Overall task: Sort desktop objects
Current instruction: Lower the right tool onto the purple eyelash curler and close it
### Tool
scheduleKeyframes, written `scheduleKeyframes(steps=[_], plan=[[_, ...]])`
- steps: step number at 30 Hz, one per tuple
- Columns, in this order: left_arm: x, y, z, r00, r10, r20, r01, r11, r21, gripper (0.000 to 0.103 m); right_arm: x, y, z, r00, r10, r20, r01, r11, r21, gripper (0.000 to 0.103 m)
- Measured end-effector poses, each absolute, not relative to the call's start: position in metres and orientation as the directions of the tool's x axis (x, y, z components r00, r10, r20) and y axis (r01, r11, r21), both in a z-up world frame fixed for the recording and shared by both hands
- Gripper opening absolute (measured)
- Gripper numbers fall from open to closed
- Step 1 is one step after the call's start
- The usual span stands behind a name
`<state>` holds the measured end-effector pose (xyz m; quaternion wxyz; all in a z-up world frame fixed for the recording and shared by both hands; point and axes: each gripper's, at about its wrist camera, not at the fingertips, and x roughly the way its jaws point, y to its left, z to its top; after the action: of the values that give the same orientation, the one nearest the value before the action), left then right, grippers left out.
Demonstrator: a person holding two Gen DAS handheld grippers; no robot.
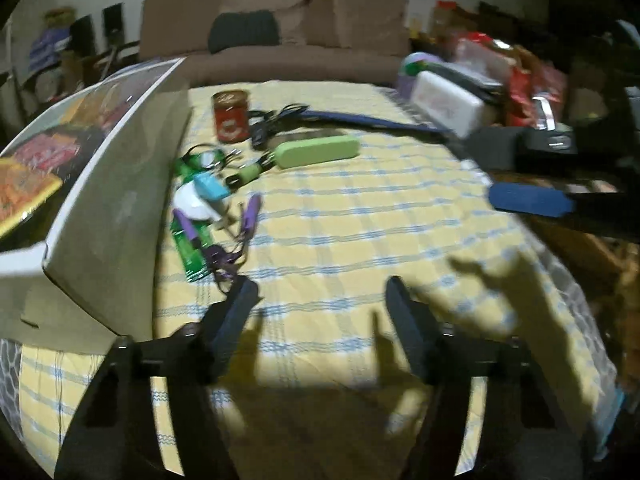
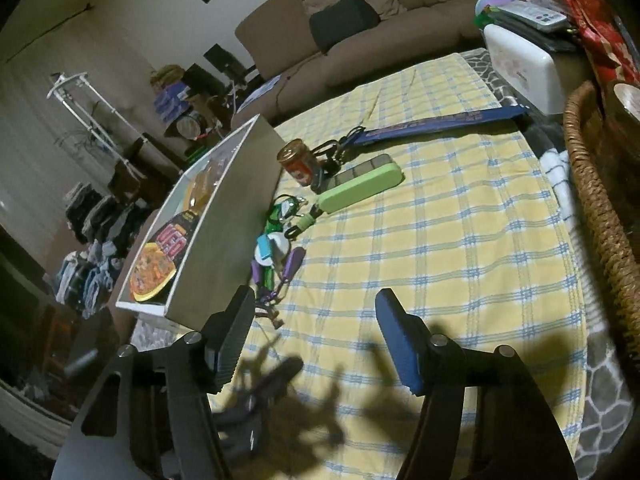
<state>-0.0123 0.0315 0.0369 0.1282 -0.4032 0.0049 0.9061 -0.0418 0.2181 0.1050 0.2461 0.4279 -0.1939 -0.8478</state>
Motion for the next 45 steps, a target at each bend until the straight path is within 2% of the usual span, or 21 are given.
scheduleKeyframes(steps=[5,8,9,10,11,13,24,25,27,28,29,31,33,35,37,41,42,43,44,45], plan=[[-0.019,0.019,0.021,-0.635,0.194,-0.747,-0.142,-0.981,-0.134,0.056,-0.045,0.218,0.104,-0.507,-0.587,-0.631,0.253,-0.801,0.543,0.065],[-0.029,0.015,0.010,-0.590,0.234,-0.773,-0.139,-0.972,-0.188,0.054,-0.046,0.216,0.101,-0.503,-0.587,-0.635,0.252,-0.802,0.542,0.065],[-0.031,0.014,0.009,-0.587,0.237,-0.774,-0.140,-0.971,-0.192,0.049,-0.047,0.216,0.100,-0.500,-0.587,-0.637,0.250,-0.802,0.542,0.065],[-0.034,0.013,0.010,-0.586,0.245,-0.773,-0.140,-0.970,-0.201,0.036,-0.047,0.215,0.099,-0.497,-0.586,-0.639,0.250,-0.803,0.542,0.065],[-0.036,0.011,0.011,-0.581,0.254,-0.774,-0.138,-0.967,-0.213,0.030,-0.047,0.214,0.099,-0.496,-0.586,-0.641,0.250,-0.803,0.541,0.065],[-0.040,0.007,0.009,-0.559,0.290,-0.777,-0.147,-0.957,-0.251,0.002,-0.046,0.213,0.098,-0.493,-0.586,-0.643,0.251,-0.804,0.539,0.065],[0.004,0.006,0.003,-0.386,0.513,-0.767,-0.283,-0.857,-0.431,0.000,-0.054,0.208,0.089,-0.454,-0.643,-0.617,0.233,-0.754,0.614,0.065],[0.013,0.002,0.003,-0.382,0.519,-0.765,-0.291,-0.853,-0.433,0.000,-0.055,0.204,0.086,-0.443,-0.649,-0.618,0.232,-0.749,0.621,0.064],[0.026,-0.009,0.008,-0.403,0.509,-0.760,-0.280,-0.860,-0.428,0.000,-0.057,0.193,0.080,-0.410,-0.661,-0.629,0.238,-0.743,0.625,0.049],[0.028,-0.014,0.013,-0.435,0.485,-0.759,-0.270,-0.874,-0.404,0.001,-0.058,0.187,0.077,-0.396,-0.662,-0.636,0.244,-0.744,0.622,0.045],[0.031,-0.019,0.018,-0.473,0.459,-0.752,-0.262,-0.888,-0.377,0.003,-0.059,0.177,0.074,-0.383,-0.659,-0.647,0.254,-0.748,0.613,0.045],[0.030,-0.028,0.026,-0.502,0.445,-0.742,-0.241,-0.896,-0.374,0.016,-0.061,0.162,0.069,-0.362,-0.664,-0.654,0.268,-0.746,0.609,0.045],[0.026,-0.034,0.030,-0.502,0.452,-0.738,-0.222,-0.891,-0.395,0.022,-0.066,0.142,0.067,-0.334,-0.675,-0.658,0.300,-0.738,0.605,0.045],[0.028,-0.038,0.035,-0.512,0.434,-0.741,-0.208,-0.900,-0.383,0.027,-0.067,0.121,0.066,-0.328,-0.665,-0.671,0.345,-0.746,0.570,0.051],[0.029,-0.040,0.036,-0.513,0.422,-0.748,-0.198,-0.906,-0.375,0.039,-0.069,0.100,0.062,-0.337,-0.635,-0.695,0.398,-0.765,0.506,0.059],[0.029,-0.047,0.033,-0.510,0.408,-0.757,-0.180,-0.911,-0.370,0.054,-0.077,0.070,0.044,-0.336,-0.597,-0.729,0.454,-0.780,0.430,0.059],[0.028,-0.049,0.032,-0.509,0.409,-0.757,-0.175,-0.911,-0.374,0.062,-0.080,0.065,0.040,-0.334,-0.590,-0.735,0.463,-0.782,0.417,0.059],[0.028,-0.052,0.031,-0.509,0.407,-0.758,-0.167,-0.911,-0.377,0.067,-0.082,0.062,0.036,-0.333,-0.580,-0.743,0.472,-0.785,0.401,0.049],[0.027,-0.055,0.032,-0.513,0.403,-0.758,-0.157,-0.912,-0.379,0.068,-0.083,0.059,0.032,-0.337,-0.559,-0.757,0.480,-0.794,0.373,0.019],[0.027,-0.057,0.032,-0.517,0.404,-0.754,-0.150,-0.911,-0.385,0.070,-0.082,0.059,0.029,-0.333,-0.558,-0.760,0.488,-0.792,0.367,0.019]])
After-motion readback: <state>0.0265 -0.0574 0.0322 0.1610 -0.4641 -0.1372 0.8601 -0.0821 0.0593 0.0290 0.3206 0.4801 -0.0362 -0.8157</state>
